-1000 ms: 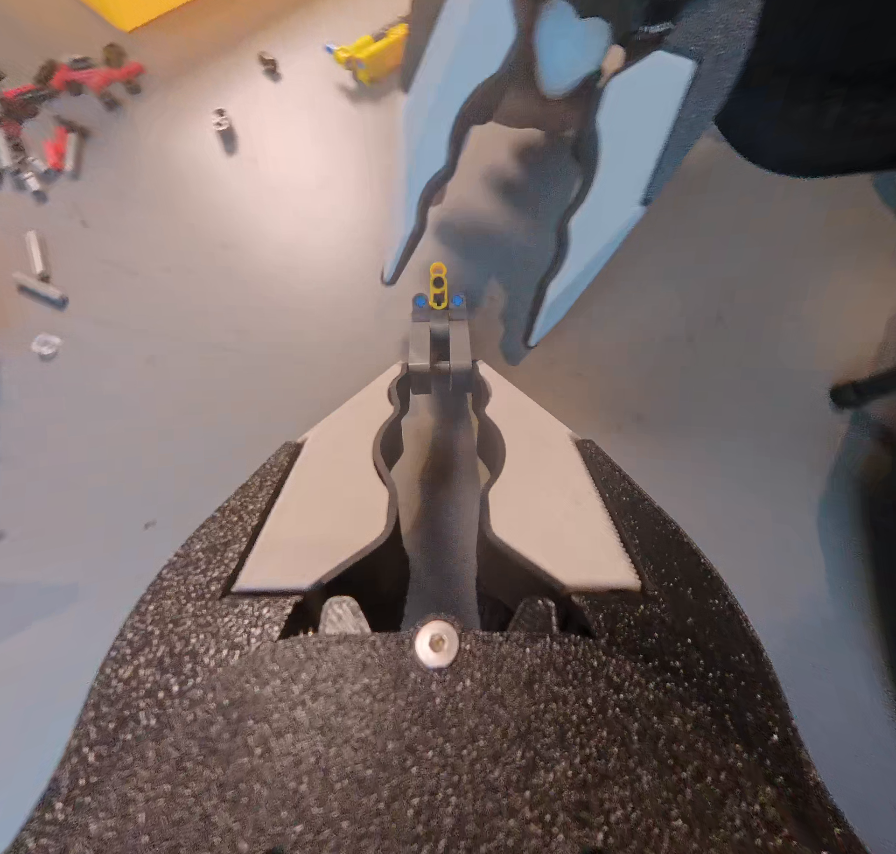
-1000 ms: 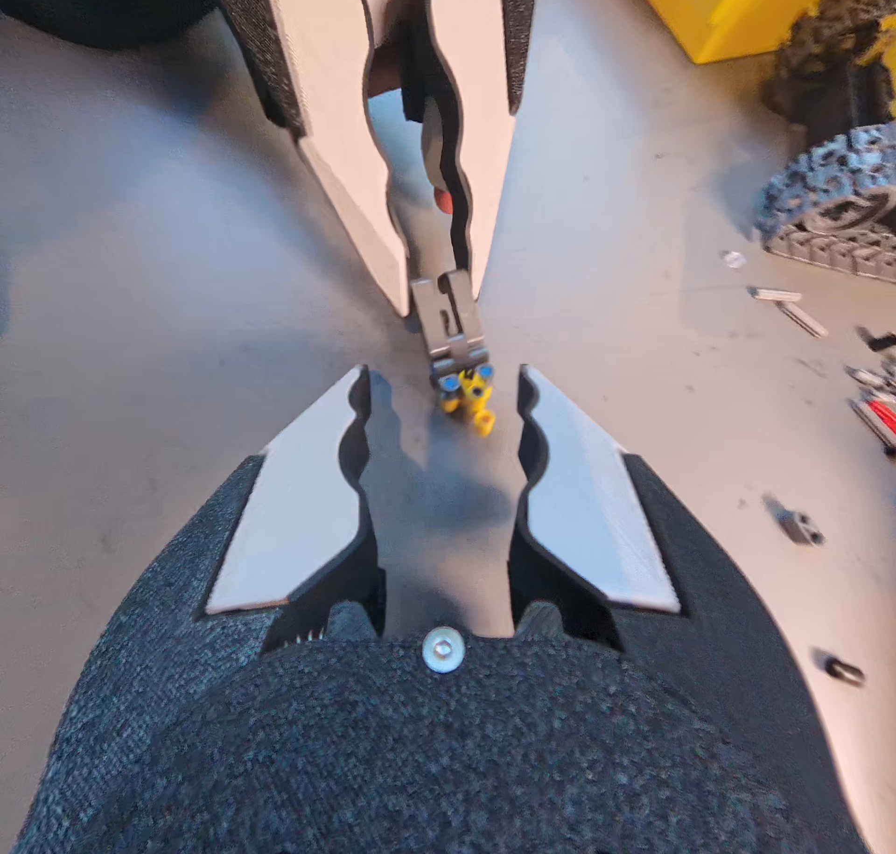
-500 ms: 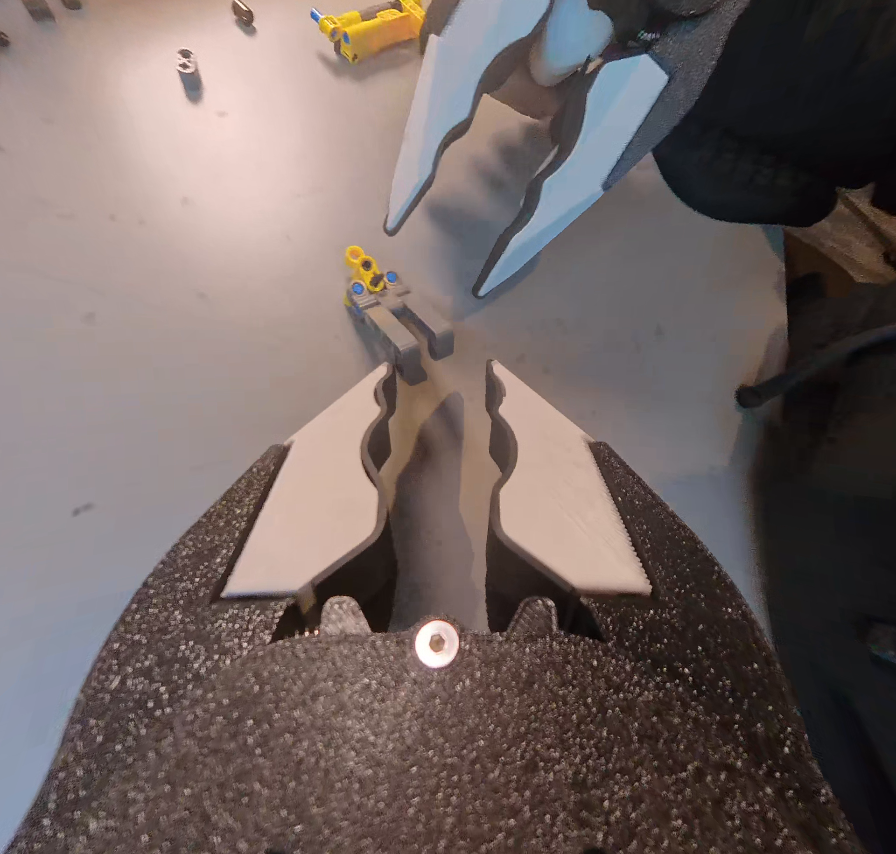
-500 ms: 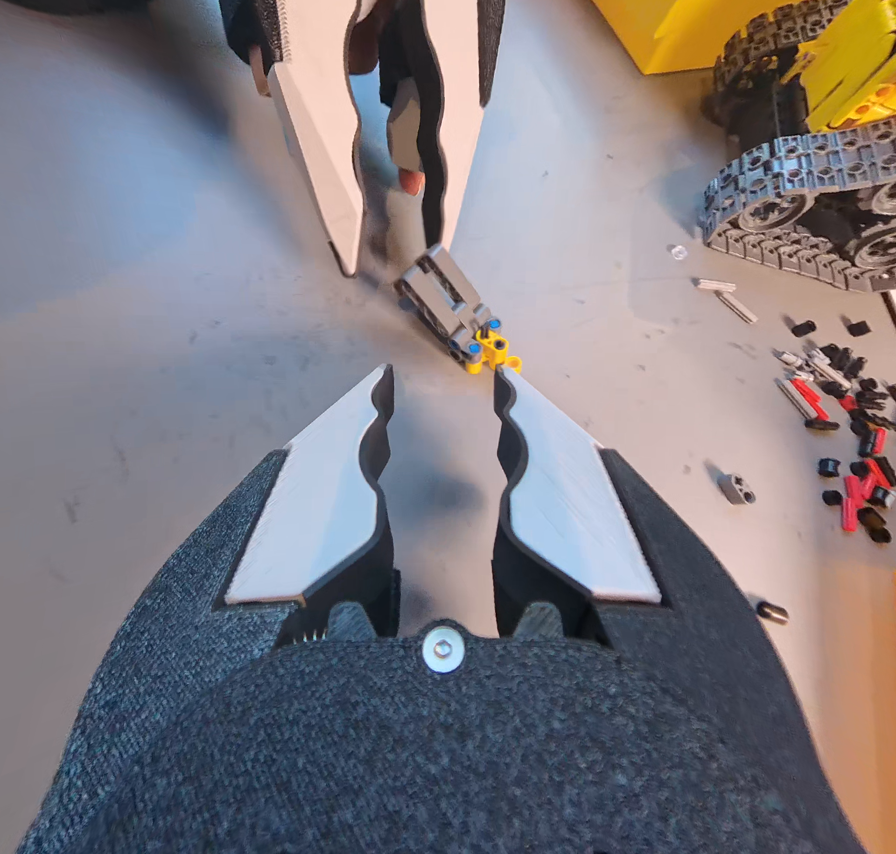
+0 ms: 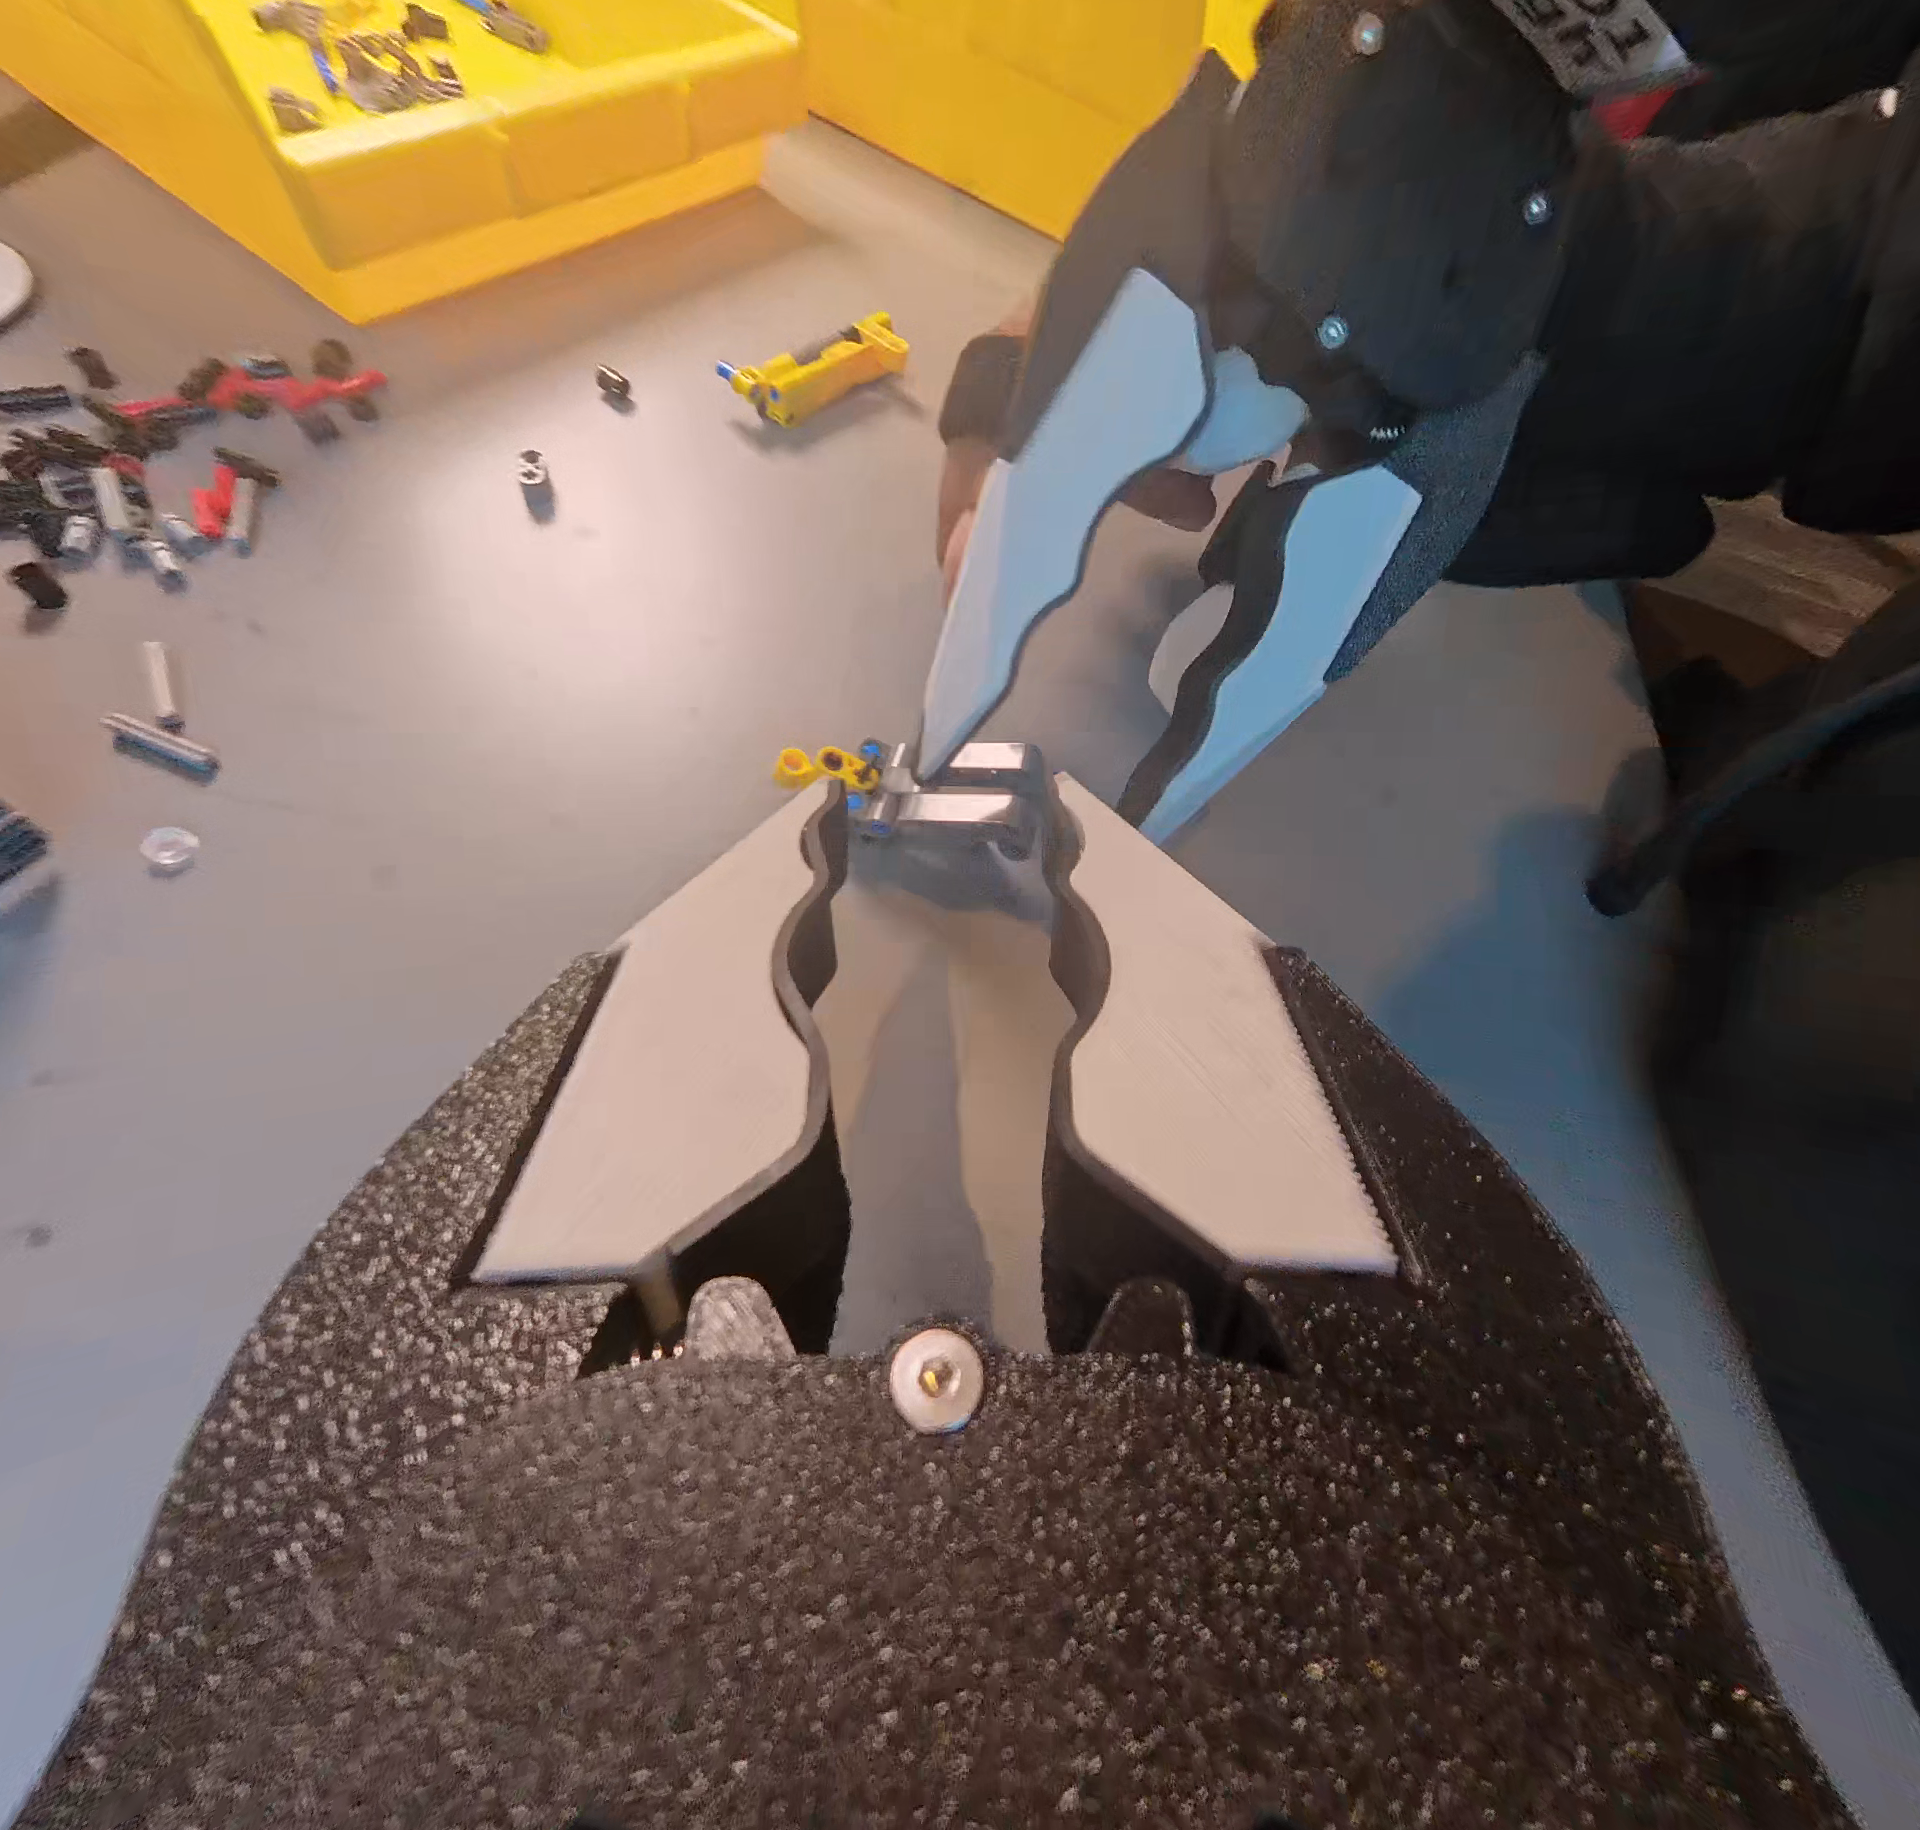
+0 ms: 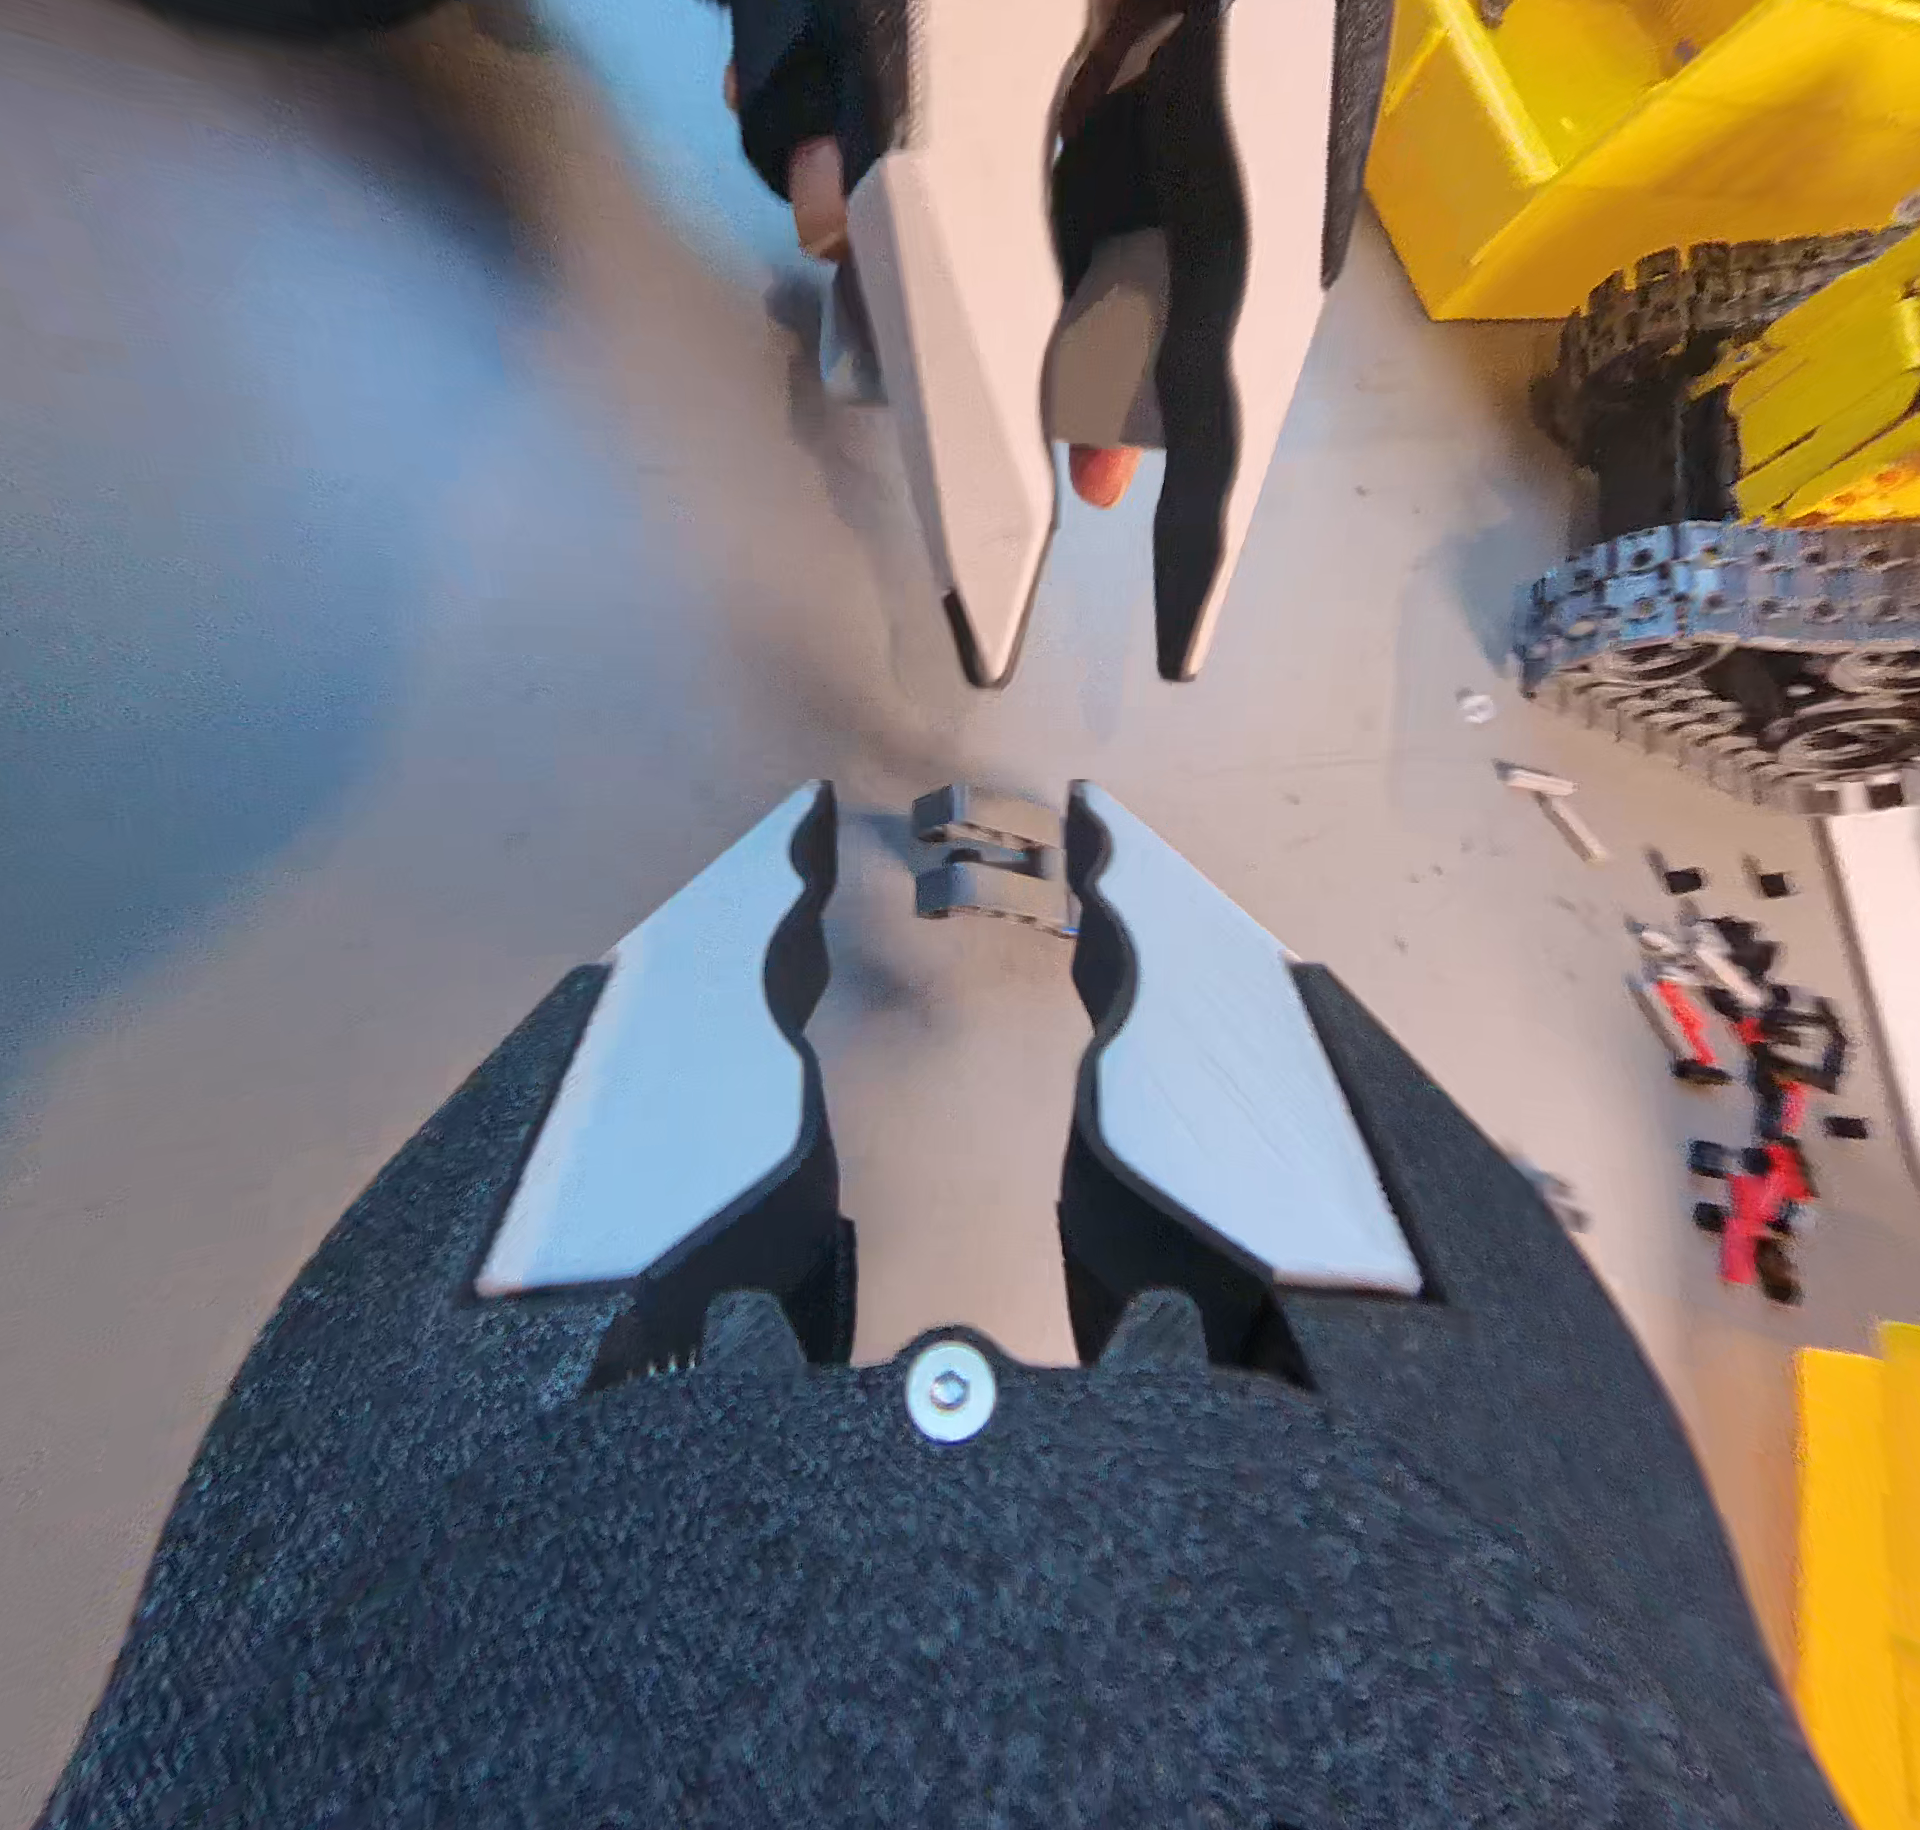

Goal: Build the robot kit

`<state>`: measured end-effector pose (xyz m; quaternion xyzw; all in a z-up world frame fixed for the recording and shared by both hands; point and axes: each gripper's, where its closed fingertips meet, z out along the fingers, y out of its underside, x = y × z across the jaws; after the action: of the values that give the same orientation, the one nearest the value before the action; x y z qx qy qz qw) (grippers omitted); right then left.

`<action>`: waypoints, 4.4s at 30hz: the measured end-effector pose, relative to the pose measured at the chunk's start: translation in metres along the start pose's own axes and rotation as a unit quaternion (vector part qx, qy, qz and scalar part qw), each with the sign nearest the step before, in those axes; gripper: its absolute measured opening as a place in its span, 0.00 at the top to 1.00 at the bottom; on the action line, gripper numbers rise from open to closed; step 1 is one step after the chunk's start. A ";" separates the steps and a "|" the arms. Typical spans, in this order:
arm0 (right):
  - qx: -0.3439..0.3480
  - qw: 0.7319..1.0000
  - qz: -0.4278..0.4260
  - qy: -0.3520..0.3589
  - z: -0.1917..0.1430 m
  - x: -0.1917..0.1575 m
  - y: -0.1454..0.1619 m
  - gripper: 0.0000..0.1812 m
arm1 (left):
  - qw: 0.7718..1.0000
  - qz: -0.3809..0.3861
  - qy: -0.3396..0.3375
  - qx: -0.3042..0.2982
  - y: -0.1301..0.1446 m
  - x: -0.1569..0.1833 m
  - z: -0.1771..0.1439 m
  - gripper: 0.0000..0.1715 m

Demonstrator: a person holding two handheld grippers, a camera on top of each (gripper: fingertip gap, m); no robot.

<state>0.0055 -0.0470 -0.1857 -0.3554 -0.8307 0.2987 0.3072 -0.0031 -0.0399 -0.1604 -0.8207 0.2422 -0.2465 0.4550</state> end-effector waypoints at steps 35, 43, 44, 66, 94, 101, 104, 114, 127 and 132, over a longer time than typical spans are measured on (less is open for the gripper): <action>-0.008 0.997 0.054 0.055 0.011 0.051 0.016 0.88 | 0.989 0.028 -0.140 0.041 -0.006 -0.047 -0.023 0.75; 0.160 0.968 0.126 0.146 -0.063 0.107 -0.022 0.72 | 0.983 0.027 -0.165 0.075 -0.018 -0.051 -0.031 0.76; 0.186 0.957 0.134 0.177 -0.078 0.123 -0.026 0.71 | 0.981 0.026 -0.171 0.087 -0.020 -0.053 -0.033 0.76; 0.279 0.841 0.245 0.394 -0.157 0.311 0.022 0.74 | 0.929 0.023 -0.296 0.220 -0.040 -0.100 -0.087 0.73; 0.184 0.828 0.172 0.501 -0.152 0.467 -0.005 0.98 | 0.932 0.021 -0.299 0.202 -0.033 -0.105 -0.081 0.73; 0.232 0.802 0.201 0.513 -0.183 0.444 0.008 0.96 | 0.934 0.018 -0.293 0.202 -0.033 -0.103 -0.081 0.73; 0.233 0.801 0.216 0.508 -0.182 0.429 0.025 0.95 | 0.937 0.017 -0.288 0.200 -0.033 -0.103 -0.078 0.73; 0.225 0.864 0.204 0.402 -0.137 0.345 0.019 0.91 | 0.953 0.028 -0.245 0.176 -0.033 -0.082 -0.058 0.73; 0.162 0.942 0.228 0.186 -0.082 0.125 0.019 0.86 | 0.976 -0.118 -0.181 0.017 -0.005 -0.062 0.022 0.53; 0.177 0.932 0.238 0.210 -0.098 0.118 0.033 0.86 | 0.975 -0.075 -0.206 -0.024 -0.003 -0.079 0.028 0.75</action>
<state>0.0232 0.0904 -0.1120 -0.5367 -0.5722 0.4239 0.4526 -0.0459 0.0282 -0.1855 -0.8802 0.0869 -0.0993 0.4559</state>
